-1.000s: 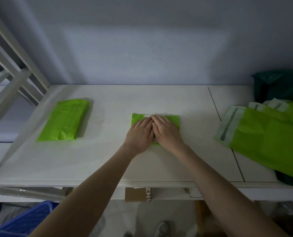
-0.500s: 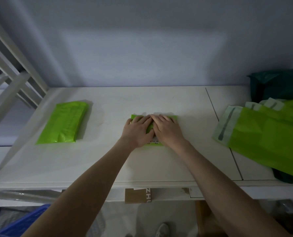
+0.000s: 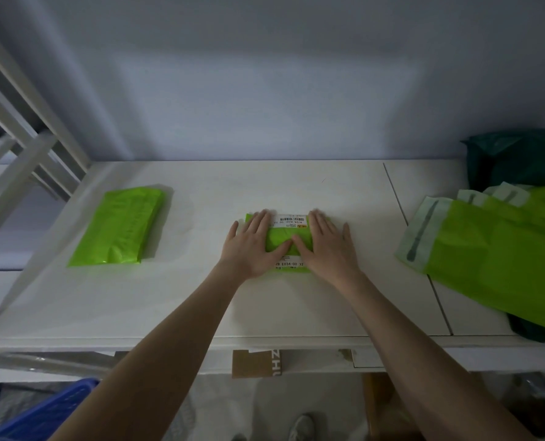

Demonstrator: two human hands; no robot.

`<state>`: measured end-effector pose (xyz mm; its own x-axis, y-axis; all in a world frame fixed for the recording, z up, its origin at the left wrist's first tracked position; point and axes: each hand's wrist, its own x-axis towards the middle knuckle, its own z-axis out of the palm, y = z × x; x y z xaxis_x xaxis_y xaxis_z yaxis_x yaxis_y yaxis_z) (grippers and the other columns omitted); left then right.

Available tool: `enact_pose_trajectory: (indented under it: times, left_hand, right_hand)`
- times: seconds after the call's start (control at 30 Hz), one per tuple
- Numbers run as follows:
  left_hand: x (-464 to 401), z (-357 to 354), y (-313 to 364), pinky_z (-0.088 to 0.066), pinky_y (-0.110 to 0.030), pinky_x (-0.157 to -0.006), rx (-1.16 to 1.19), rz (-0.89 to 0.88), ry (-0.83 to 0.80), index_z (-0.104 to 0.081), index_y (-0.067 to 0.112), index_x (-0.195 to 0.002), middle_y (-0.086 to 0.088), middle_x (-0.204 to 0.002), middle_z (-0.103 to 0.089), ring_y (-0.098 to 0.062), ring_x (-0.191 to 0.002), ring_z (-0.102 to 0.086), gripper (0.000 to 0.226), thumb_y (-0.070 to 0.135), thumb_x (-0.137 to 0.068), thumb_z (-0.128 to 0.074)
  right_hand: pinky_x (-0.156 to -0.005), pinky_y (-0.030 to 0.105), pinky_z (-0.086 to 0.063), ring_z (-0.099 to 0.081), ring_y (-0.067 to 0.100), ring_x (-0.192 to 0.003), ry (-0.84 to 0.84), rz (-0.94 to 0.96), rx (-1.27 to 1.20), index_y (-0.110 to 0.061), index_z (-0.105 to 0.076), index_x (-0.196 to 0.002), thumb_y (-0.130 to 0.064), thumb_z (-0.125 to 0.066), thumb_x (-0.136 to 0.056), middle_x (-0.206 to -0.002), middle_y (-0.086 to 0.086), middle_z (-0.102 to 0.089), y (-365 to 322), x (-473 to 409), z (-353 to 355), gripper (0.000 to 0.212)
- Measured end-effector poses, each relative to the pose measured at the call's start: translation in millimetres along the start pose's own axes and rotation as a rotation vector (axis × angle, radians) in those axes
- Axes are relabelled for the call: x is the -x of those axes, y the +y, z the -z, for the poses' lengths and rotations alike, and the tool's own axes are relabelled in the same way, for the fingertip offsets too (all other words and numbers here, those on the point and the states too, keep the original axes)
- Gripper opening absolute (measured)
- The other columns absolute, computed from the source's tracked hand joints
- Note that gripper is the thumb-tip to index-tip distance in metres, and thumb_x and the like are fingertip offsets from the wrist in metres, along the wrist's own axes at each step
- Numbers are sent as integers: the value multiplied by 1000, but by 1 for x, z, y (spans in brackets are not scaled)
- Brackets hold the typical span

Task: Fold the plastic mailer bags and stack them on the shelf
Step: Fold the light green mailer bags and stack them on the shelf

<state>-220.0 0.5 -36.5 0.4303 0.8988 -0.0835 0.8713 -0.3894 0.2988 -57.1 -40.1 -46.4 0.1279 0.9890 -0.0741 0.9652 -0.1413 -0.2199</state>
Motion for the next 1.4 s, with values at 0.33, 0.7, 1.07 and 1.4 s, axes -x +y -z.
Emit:
enact_pose_trajectory:
  times: [0.33, 0.7, 1.07, 1.4]
  left_hand:
    - [-6, -5, -5, 8, -37, -116, 272, 10, -49, 4, 19, -151, 2, -159, 6, -10, -146, 5, 93, 65, -85, -44]
    - [28, -3, -33, -4, -40, -117, 198, 56, 188, -12, 21, -150, 5, -158, -10, -12, -146, -7, 61, 49, -96, -13]
    - [77, 18, -55, -42, -37, -80, -52, -272, 200, -56, 16, -128, -1, -126, -57, -28, -107, -54, 71, 16, -68, -18]
    - [85, 5, -37, -23, -32, -102, -166, -200, 101, -34, 23, -143, 10, -148, -36, -15, -135, -32, 47, 18, -96, -33]
  right_hand:
    - [-116, 47, 5, 0, 12, -146, -19, 5, -195, -19, -6, -151, -56, -29, -95, -159, -3, 2, 4, 3, 1, 71]
    - [-109, 46, -29, -31, 29, -137, 337, 132, -149, -10, -48, -134, -45, -26, -91, -152, 7, -31, 0, 31, 0, 60]
    - [-84, 36, -47, -53, 24, -108, 293, 251, 66, -12, -63, -114, -37, -35, -83, -119, 2, -61, -78, 62, -9, 48]
    - [-70, 35, -48, -61, 23, -93, 290, 191, 292, -18, -67, -107, -36, -62, -77, -109, -3, -66, -93, 68, -21, 35]
